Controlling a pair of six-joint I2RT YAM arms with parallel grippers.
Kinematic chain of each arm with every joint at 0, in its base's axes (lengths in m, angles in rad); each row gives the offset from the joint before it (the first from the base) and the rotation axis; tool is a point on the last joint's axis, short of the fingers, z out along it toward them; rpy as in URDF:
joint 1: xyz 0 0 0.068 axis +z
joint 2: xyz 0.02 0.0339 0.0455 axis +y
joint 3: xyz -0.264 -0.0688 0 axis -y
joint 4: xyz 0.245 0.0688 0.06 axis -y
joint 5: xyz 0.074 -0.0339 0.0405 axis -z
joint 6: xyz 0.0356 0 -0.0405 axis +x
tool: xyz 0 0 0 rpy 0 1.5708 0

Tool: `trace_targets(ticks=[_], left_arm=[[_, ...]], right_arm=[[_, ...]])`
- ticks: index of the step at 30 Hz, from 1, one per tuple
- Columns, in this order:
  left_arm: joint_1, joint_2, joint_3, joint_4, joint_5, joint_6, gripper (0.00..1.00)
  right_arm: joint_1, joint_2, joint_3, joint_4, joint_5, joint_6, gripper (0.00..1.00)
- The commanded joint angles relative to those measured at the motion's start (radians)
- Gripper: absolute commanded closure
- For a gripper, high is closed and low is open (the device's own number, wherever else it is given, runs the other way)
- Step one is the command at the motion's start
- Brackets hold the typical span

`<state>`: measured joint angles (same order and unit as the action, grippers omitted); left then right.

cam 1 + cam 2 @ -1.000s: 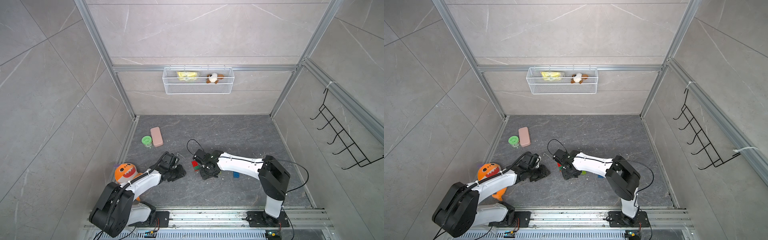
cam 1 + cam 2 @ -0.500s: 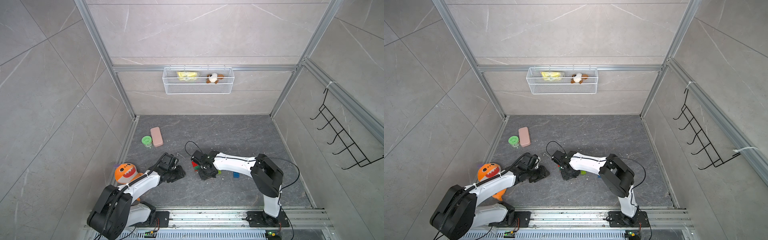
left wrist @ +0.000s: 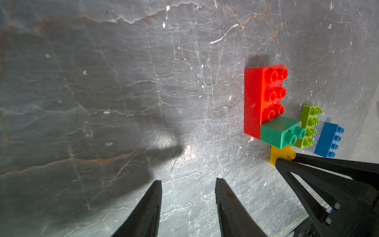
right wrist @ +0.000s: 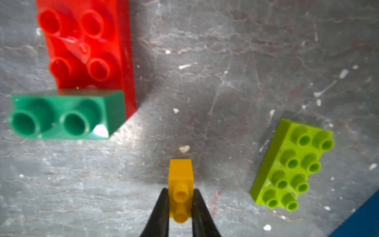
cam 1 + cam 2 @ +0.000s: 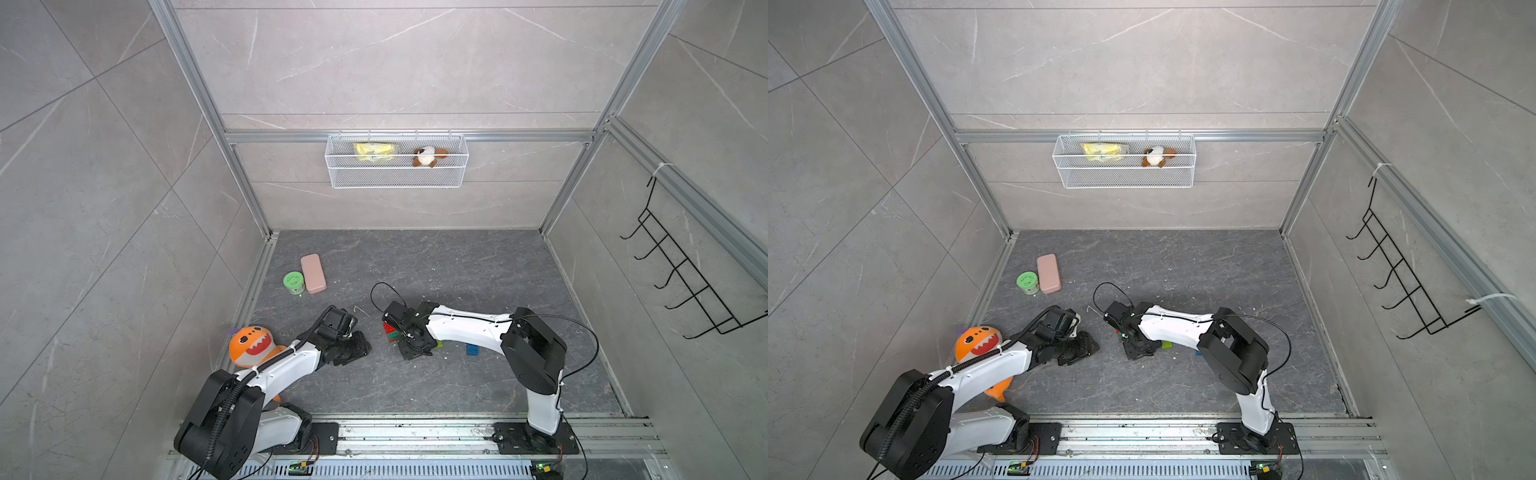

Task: Assemble the number 5 with lego
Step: Adjust the lego brick at the center of the board.

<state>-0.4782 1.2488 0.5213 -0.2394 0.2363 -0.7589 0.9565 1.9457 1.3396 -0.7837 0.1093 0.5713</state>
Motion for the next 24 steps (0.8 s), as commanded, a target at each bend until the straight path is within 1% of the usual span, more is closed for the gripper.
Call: trace_targets(ticks=[1, 12, 18, 24], left_arm=[[-0.003, 0.011, 0.047, -0.004, 0.004, 0.002, 0.53], [-0.005, 0.041, 0.074, 0.015, 0.024, -0.002, 0.53], [-0.006, 0.040, 0.078, 0.015, 0.024, -0.006, 0.53], [-0.008, 0.034, 0.076, 0.014, 0.022, -0.006, 0.53]], right_arm=[[-0.019, -0.051, -0.047, -0.031, 0.025, 0.050, 0.81], [-0.112, -0.122, -0.173, -0.068, 0.070, 0.119, 0.81], [-0.174, -0.136, -0.200, -0.075, 0.111, 0.121, 0.81], [-0.241, -0.134, -0.187, -0.071, 0.125, 0.104, 0.82]])
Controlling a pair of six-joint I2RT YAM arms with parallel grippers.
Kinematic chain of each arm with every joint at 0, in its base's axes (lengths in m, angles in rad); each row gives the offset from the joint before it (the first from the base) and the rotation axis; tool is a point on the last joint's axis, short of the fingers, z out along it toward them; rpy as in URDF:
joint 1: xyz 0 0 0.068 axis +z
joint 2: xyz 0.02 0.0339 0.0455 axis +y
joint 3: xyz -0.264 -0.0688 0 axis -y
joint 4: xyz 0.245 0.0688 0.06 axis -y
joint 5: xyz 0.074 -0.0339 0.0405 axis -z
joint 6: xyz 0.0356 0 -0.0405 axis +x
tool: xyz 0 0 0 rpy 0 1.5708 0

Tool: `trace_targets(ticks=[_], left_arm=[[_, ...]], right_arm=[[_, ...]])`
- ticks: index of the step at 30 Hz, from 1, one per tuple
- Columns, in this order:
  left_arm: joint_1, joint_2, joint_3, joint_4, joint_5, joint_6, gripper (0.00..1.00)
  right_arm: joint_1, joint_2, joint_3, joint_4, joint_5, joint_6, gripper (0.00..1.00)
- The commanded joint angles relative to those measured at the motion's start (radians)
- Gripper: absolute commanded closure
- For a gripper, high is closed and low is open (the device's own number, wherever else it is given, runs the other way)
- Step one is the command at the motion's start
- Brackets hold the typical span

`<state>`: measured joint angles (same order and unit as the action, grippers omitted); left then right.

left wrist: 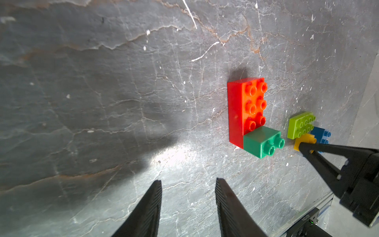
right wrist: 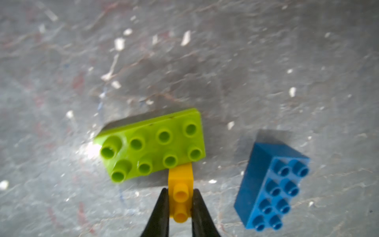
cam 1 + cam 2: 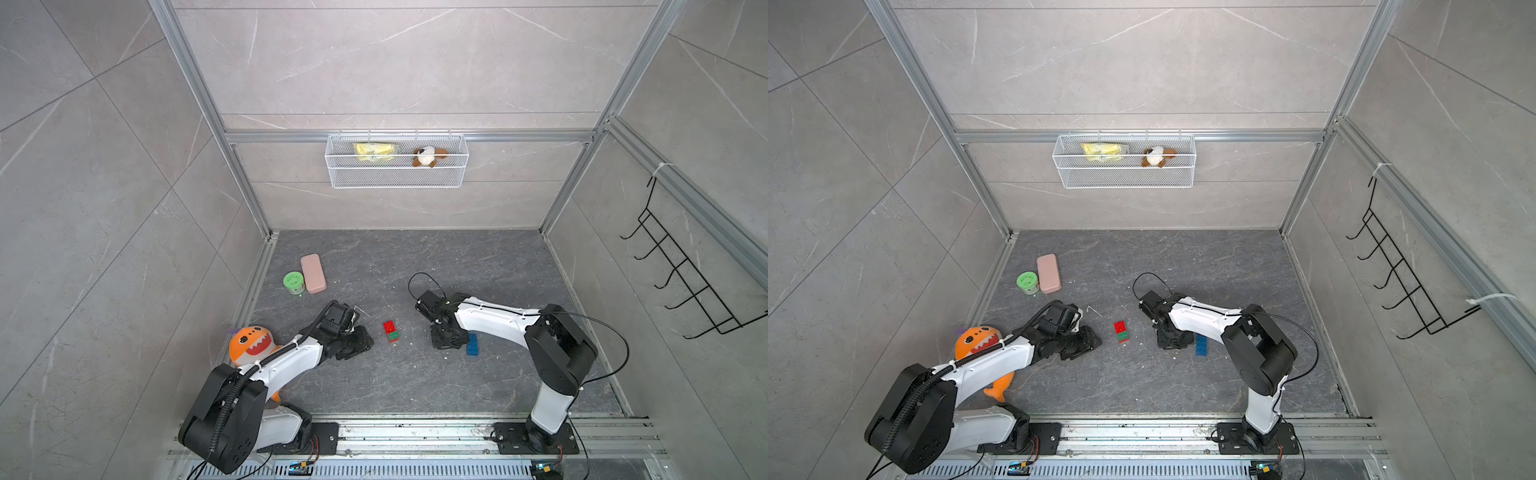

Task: Assemble the number 5 with lego
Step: Adjust the lego brick at the center of the board, then assemble the lego brick with the lego brick.

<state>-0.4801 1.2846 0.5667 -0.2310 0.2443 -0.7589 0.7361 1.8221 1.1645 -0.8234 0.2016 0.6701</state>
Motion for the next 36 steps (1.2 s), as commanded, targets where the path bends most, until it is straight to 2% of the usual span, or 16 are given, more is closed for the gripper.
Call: trace_targets(ticks=[1, 9, 25, 36], left_arm=[[-0.005, -0.001, 0.032, 0.004, 0.015, -0.007, 0.53], [-0.006, -0.015, 0.025, -0.007, 0.010, -0.004, 0.53], [-0.006, -0.064, 0.003, -0.037, -0.005, -0.007, 0.53], [-0.005, -0.084, -0.011, -0.042, -0.012, -0.013, 0.53]], right_arm=[[-0.024, -0.016, -0.004, -0.037, 0.032, 0.005, 0.82], [-0.051, -0.067, 0.042, -0.044, 0.026, -0.049, 0.81], [-0.110, 0.038, 0.195, -0.024, -0.062, -0.305, 0.82], [-0.161, 0.037, 0.160, -0.047, -0.144, -0.420, 0.81]])
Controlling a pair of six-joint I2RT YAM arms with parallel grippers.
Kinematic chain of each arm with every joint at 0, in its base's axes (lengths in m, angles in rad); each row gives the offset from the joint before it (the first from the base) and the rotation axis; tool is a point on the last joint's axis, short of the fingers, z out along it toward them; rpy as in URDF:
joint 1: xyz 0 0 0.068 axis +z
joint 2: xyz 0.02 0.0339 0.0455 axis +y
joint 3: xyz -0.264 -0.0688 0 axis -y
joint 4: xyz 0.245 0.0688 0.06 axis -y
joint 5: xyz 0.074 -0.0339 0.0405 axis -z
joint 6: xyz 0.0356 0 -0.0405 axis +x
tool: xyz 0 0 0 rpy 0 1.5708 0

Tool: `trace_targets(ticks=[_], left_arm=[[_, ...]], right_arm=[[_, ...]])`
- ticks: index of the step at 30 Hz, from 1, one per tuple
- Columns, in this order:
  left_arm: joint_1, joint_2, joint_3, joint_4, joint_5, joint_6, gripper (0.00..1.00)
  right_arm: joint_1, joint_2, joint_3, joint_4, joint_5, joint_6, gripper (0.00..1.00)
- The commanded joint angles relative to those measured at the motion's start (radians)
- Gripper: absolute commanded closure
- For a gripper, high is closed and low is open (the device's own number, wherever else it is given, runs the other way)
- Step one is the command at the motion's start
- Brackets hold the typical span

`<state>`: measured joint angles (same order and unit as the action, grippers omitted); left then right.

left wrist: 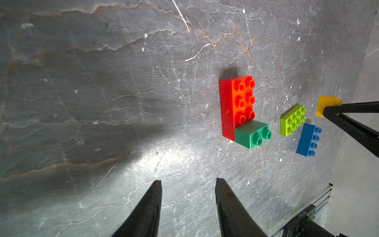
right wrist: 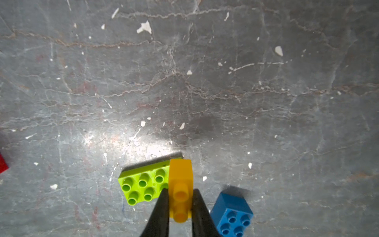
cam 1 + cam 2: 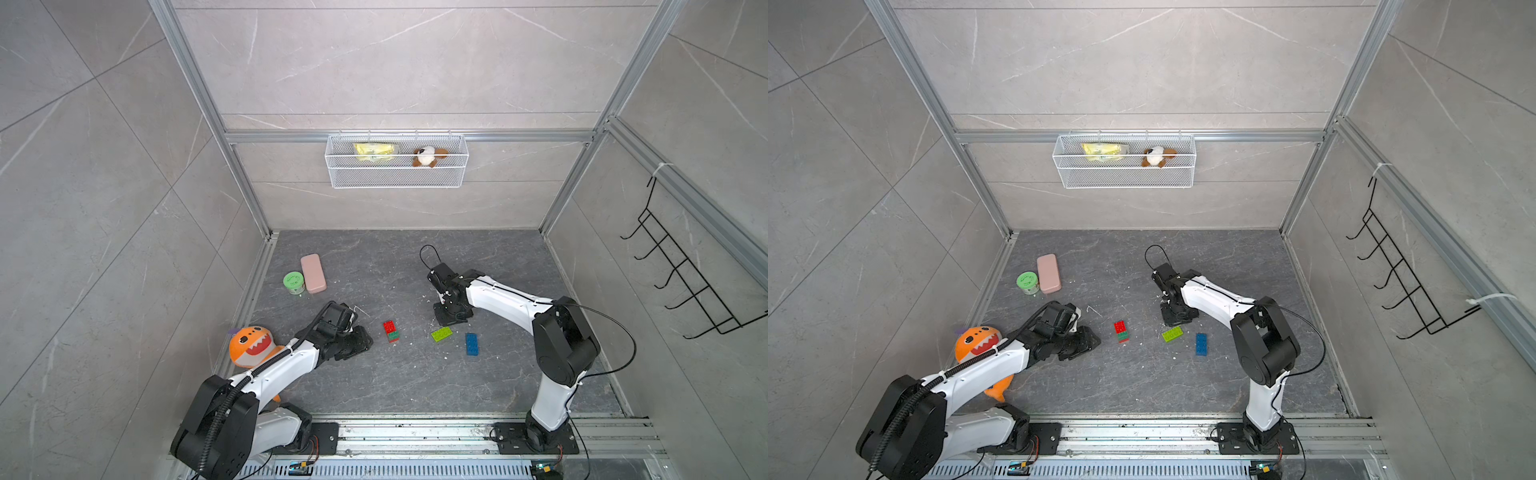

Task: Assemble the number 5 with lego
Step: Assemble the lego brick with the lego brick.

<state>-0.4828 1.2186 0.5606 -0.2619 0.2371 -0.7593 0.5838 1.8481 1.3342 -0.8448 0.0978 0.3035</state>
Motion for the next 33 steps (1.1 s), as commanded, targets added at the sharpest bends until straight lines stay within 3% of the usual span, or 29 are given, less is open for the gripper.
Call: trace_targets(ticks=[1, 33], left_arm=[[-0.003, -0.017, -0.004, -0.012, -0.005, -0.013, 0.53], [-0.003, -0.013, -0.010, -0.015, -0.013, -0.013, 0.53]], right_arm=[[-0.011, 0.011, -0.015, -0.022, -0.050, -0.061, 0.81], [-0.032, 0.018, -0.105, 0.006, -0.122, -0.134, 0.81]])
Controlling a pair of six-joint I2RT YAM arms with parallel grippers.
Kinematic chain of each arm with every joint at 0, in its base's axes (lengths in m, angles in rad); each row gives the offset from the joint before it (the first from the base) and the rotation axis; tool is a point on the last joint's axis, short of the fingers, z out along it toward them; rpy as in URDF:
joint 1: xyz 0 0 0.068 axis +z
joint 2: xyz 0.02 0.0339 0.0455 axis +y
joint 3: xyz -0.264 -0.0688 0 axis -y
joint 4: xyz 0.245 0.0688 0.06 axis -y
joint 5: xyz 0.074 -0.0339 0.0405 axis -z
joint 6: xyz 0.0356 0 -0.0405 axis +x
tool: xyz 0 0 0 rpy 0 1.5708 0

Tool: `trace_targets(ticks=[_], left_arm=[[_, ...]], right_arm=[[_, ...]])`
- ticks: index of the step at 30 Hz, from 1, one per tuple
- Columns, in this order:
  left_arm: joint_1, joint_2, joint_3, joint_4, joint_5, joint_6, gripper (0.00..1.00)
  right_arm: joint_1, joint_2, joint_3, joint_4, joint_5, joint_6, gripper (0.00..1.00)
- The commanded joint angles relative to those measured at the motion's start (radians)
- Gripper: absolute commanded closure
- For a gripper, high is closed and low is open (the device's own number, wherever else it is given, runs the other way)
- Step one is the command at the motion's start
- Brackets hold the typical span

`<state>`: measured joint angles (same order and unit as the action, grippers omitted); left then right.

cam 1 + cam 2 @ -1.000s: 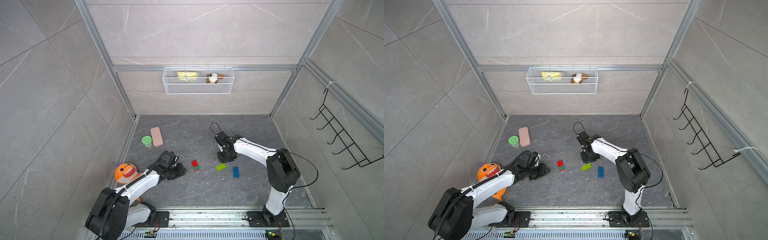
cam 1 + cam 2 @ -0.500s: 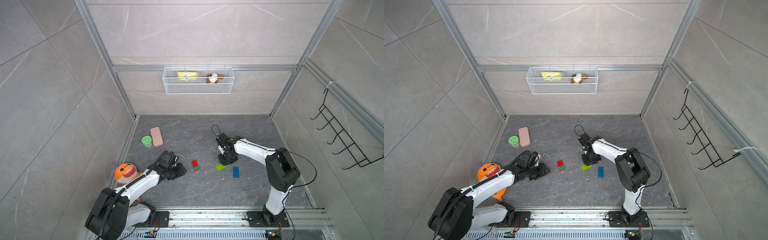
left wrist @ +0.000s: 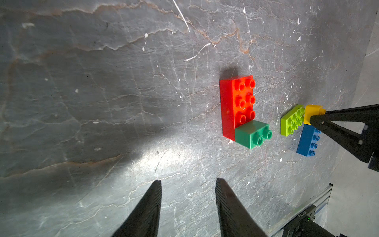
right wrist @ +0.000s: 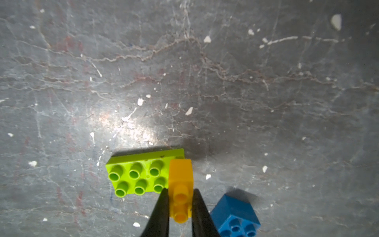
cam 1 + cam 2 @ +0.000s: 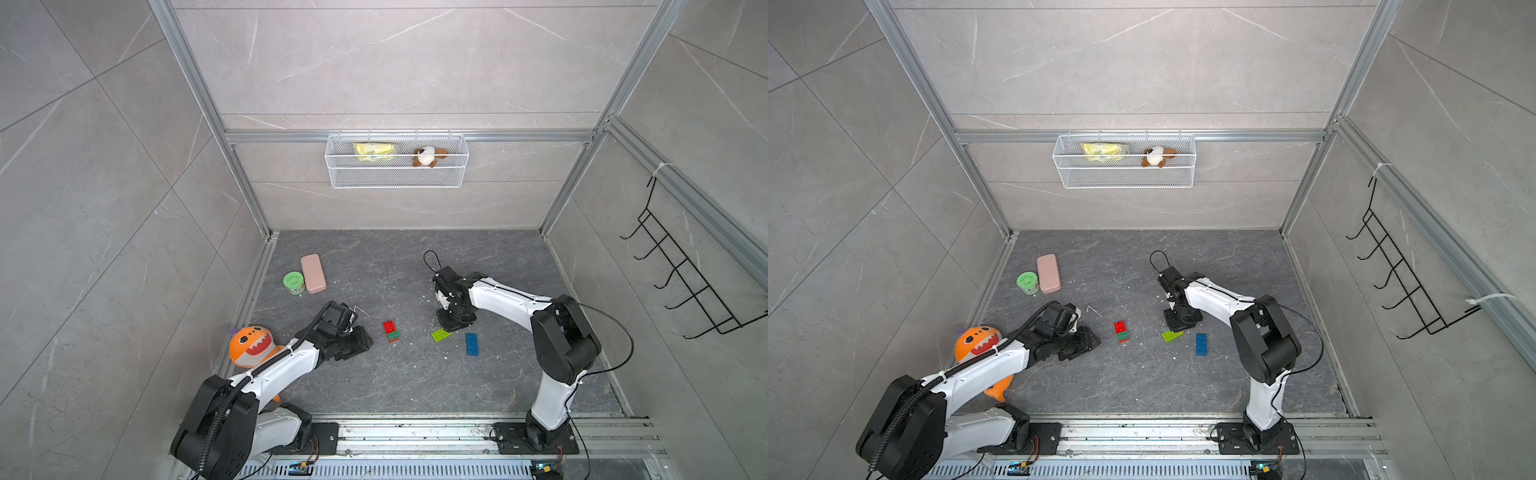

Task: Assemble the number 5 with lego
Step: Assemble the lego brick with the lego brick.

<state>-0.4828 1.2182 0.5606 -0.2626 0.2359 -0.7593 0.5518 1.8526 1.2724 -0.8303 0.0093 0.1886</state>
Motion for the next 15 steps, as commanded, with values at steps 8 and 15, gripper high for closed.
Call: trace_targets(ticks=[8, 15], left_arm=[[-0.002, 0.003, -0.001, -0.007, -0.008, -0.011, 0.53], [-0.003, -0.002, -0.008, -0.007, -0.013, -0.014, 0.53]], right_arm=[[0.000, 0.026, -0.051, -0.019, -0.049, -0.031, 0.81], [0.003, 0.025, -0.066, -0.027, -0.046, -0.033, 0.81]])
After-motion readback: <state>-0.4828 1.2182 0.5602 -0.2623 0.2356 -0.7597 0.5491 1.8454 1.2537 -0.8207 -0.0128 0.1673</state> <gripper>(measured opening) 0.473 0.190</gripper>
